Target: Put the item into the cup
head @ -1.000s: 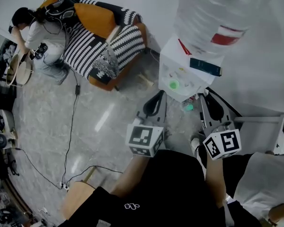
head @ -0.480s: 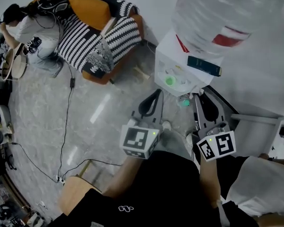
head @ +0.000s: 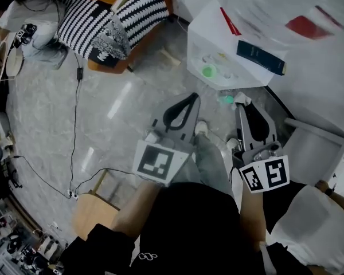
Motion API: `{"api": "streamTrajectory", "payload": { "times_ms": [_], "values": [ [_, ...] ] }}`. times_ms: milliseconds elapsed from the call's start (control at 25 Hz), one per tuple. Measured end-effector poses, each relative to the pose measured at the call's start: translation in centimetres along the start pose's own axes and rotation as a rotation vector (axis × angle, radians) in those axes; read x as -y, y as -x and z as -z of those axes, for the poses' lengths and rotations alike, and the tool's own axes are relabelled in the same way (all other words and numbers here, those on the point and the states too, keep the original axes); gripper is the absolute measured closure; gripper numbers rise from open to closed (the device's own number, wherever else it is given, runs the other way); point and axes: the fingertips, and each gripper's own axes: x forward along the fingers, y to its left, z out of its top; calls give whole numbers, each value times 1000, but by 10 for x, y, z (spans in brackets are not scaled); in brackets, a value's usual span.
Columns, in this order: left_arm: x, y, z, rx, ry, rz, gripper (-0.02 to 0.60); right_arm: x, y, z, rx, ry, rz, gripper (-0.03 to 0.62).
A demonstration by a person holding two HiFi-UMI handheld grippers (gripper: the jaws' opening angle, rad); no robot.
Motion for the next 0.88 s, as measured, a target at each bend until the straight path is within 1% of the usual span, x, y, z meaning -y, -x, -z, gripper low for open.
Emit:
{"api": "streamTrajectory", "payload": {
  "times_ms": [200, 360, 440, 600, 760, 880],
  "values": [
    [-4, -25, 31, -6, 14, 15, 568, 10, -7, 27, -25, -18, -8, 528],
    [-12, -43, 60, -38, 58, 3, 568, 17, -15, 54, -63, -37, 1, 528],
    [-19, -53, 74, -47, 63, -2, 568, 21, -26, 68, -70, -31, -1, 528],
    [-33, -68, 117, -99, 67, -11, 568, 31, -42, 109, -107, -45, 0, 528],
    [-47, -82, 150, -114, 100, -47, 568, 37, -52, 151, -141, -67, 7, 528],
    [-50, -92, 172, -134, 112, -44, 568, 44, -60, 176, -150, -83, 20, 528]
  ]
}}
